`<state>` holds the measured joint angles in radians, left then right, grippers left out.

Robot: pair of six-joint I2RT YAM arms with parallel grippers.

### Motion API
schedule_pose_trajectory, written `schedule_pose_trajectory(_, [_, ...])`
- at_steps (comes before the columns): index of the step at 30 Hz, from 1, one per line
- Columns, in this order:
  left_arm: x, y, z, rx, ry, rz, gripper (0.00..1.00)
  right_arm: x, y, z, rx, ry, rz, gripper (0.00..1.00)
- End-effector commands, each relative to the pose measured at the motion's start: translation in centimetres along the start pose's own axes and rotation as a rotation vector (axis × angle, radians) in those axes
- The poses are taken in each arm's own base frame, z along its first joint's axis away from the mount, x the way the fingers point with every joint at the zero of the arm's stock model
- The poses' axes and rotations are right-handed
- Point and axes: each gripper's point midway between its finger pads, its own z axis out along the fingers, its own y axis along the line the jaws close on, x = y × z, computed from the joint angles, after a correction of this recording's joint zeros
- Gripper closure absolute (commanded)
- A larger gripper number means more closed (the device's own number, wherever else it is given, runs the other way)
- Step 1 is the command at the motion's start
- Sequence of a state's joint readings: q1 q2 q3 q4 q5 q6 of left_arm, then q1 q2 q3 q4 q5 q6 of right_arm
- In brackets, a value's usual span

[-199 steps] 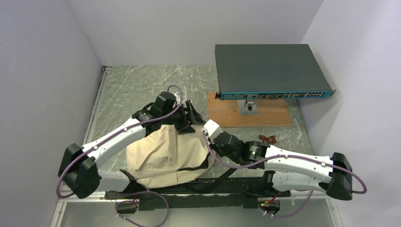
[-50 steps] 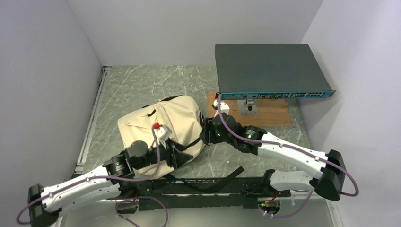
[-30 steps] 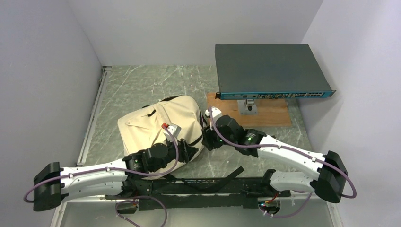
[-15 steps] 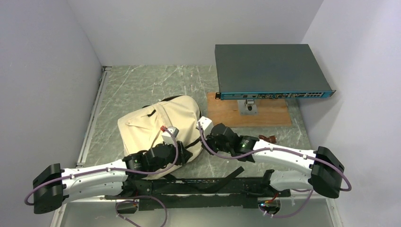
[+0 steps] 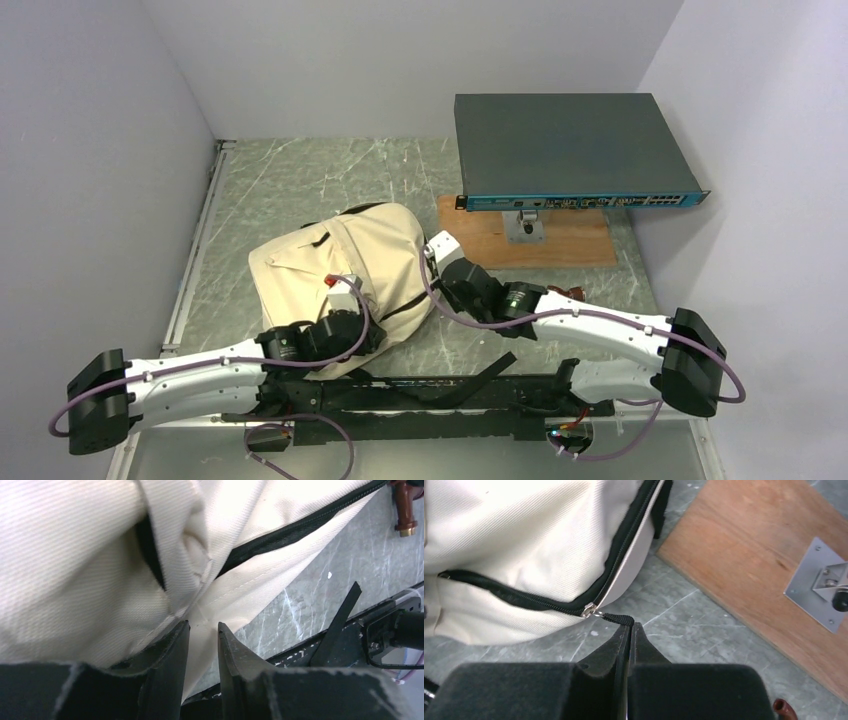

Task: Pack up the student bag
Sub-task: Zip the student bag at the center of the board.

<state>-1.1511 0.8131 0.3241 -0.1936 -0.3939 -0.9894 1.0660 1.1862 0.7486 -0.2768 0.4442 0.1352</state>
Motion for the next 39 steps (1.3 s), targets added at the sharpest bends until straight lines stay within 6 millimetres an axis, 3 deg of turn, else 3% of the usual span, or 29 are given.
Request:
schedule_pose_trajectory(1, [1.7, 5.3, -0.5, -0.188, 0.017, -0.040, 0.67, -3.4, -4.4, -0.6, 0.183, -0.097, 0.073, 1.00])
schedule_pose_trajectory(5, [2.0, 6.4, -0.9, -0.200, 0.010, -0.061, 0.68, -5.1, -5.0, -0.2, 0.190, -0.132, 0.101, 1.00])
schedule_pose_trajectory(11, [1.1, 5.6, -1.6, -0.148, -0.014, -0.032, 0.64, -6.1, -4.5, -0.3, 0.155, -0.150, 0.100, 1.00])
schedule_pose_trajectory(13, [0.0, 2.9, -1.8, -0.022, -0.028, 0.023, 0.53, -6.4, -2.2, -0.9, 0.011, -0.142, 0.069, 1.00])
schedule_pose_trajectory(16, [-2.0, -3.6, -3.3, 0.279, -0.064, 0.117, 0.33, -6.5, 2.5, -2.8, -0.282, -0.052, 0.040, 1.00])
schedule_pose_trajectory(20, [-5.0, -10.4, -6.3, 0.522, -0.099, 0.190, 0.26, -4.8, 8.7, -6.5, -0.648, 0.118, 0.155, 0.99])
schedule_pose_trajectory(22, [-6.7, -13.0, -7.7, 0.590, -0.117, 0.226, 0.25, -5.6, 11.4, -8.6, -0.817, 0.146, 0.279, 0.87])
schedule_pose_trajectory(24, [-7.6, -14.0, -8.0, 0.587, -0.115, 0.266, 0.23, -7.2, 12.2, -10.2, -0.889, 0.110, 0.354, 0.76])
schedule_pose_trajectory(27, [-8.6, -14.0, -7.6, 0.535, -0.136, 0.265, 0.21, -9.7, 9.2, -10.2, -0.721, 0.010, 0.416, 0.50])
schedule_pose_trajectory(31, [-9.1, -12.2, -6.4, 0.456, -0.160, 0.133, 0.22, -9.7, 1.3, -8.4, -0.246, -0.050, 0.533, 0.29])
schedule_pose_trajectory(35, [-8.8, -10.9, -4.6, 0.423, -0.133, -0.007, 0.27, -8.3, -2.3, -8.6, -0.052, -0.074, 0.640, 0.24])
schedule_pose_trajectory(39, [-8.6, -12.5, -2.9, 0.446, -0.051, -0.024, 0.27, -7.7, -2.5, -8.9, -0.073, -0.111, 0.731, 0.24])
